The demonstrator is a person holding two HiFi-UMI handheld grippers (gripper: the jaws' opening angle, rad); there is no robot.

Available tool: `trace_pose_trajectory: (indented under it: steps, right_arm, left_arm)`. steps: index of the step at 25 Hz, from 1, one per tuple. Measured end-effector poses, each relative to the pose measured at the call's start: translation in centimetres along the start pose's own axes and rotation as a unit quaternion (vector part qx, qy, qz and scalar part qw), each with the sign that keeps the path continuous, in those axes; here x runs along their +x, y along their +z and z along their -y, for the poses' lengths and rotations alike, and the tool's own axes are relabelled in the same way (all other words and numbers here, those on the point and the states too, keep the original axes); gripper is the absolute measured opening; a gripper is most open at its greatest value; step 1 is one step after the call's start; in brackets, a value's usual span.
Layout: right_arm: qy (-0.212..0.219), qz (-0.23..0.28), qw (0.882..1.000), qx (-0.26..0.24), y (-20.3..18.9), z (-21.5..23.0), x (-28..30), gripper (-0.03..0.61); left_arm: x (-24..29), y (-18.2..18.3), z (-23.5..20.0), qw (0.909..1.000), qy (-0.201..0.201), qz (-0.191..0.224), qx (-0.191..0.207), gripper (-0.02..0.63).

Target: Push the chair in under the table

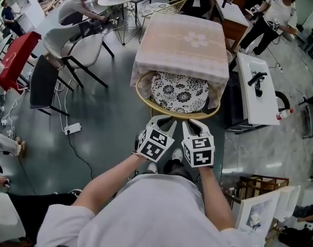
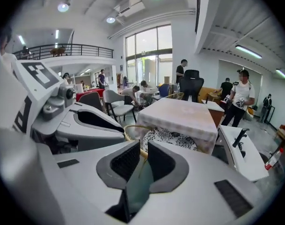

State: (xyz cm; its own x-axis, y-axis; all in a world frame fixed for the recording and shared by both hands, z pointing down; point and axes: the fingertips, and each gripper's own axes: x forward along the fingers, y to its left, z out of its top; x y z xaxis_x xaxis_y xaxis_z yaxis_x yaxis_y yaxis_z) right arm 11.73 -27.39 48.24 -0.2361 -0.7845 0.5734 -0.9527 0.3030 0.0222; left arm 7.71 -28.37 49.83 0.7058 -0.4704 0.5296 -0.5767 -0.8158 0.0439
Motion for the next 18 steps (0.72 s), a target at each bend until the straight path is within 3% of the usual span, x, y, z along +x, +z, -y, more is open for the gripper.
trace_pose_trajectory:
  steps: [10,18]
  right_arm:
    - [-0.002,0.062,0.996,0.058,2.0,-1.5,-2.8,0.003]
    - [-0.006,0.071,0.995,0.064,2.4,-2.3,-3.2,0.003]
  left_arm:
    - [-3.1,2.0,1.4,0.9967,0.009,0.045,-0.068,0.006]
    - [-4.1,2.4,1.2,0.9966,0.020,0.051,-0.061,0.005]
